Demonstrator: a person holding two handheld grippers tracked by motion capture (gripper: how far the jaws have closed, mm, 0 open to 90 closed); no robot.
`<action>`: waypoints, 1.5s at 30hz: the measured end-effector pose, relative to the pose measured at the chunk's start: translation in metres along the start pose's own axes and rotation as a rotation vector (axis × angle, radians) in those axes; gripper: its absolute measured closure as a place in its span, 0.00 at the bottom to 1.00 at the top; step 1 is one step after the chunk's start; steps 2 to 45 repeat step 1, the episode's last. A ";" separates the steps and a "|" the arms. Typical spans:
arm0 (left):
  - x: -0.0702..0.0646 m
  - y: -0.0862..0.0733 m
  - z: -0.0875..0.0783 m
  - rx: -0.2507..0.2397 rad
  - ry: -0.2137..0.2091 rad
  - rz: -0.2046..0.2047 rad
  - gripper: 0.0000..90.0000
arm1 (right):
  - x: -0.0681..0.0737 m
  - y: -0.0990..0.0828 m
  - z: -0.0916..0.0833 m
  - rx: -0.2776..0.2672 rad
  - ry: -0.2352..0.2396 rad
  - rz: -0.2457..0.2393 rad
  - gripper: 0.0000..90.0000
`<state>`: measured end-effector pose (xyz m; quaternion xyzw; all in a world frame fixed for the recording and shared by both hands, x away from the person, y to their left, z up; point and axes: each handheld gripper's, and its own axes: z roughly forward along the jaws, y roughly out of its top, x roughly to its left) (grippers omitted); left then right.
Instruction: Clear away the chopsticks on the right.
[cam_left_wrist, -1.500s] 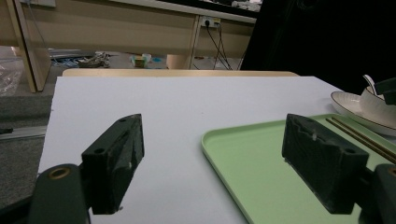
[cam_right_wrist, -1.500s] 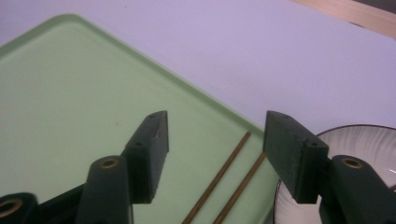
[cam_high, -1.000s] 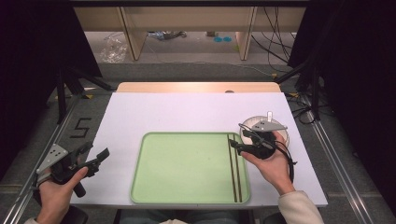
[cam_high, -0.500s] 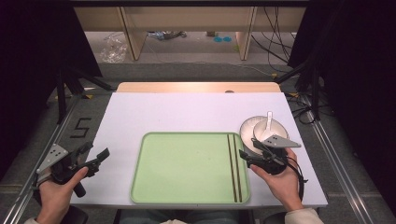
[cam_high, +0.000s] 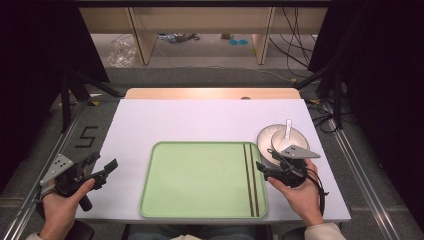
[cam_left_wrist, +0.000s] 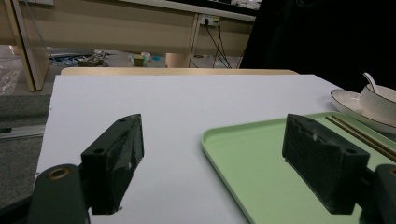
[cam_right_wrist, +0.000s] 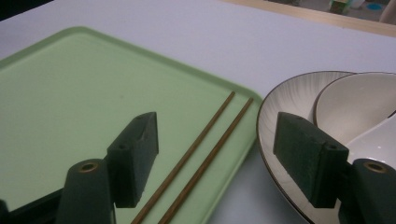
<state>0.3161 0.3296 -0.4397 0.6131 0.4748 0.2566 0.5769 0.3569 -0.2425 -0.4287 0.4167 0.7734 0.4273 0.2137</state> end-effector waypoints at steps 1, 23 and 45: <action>0.000 0.000 0.000 -0.001 -0.001 0.000 0.23 | 0.000 0.000 0.000 -0.004 -0.003 -0.002 0.36; 0.000 0.000 0.000 -0.001 -0.001 0.000 0.23 | 0.000 0.000 0.000 -0.004 -0.003 -0.002 0.36; 0.000 0.000 0.000 -0.001 -0.001 0.000 0.23 | 0.000 0.000 0.000 -0.004 -0.003 -0.002 0.36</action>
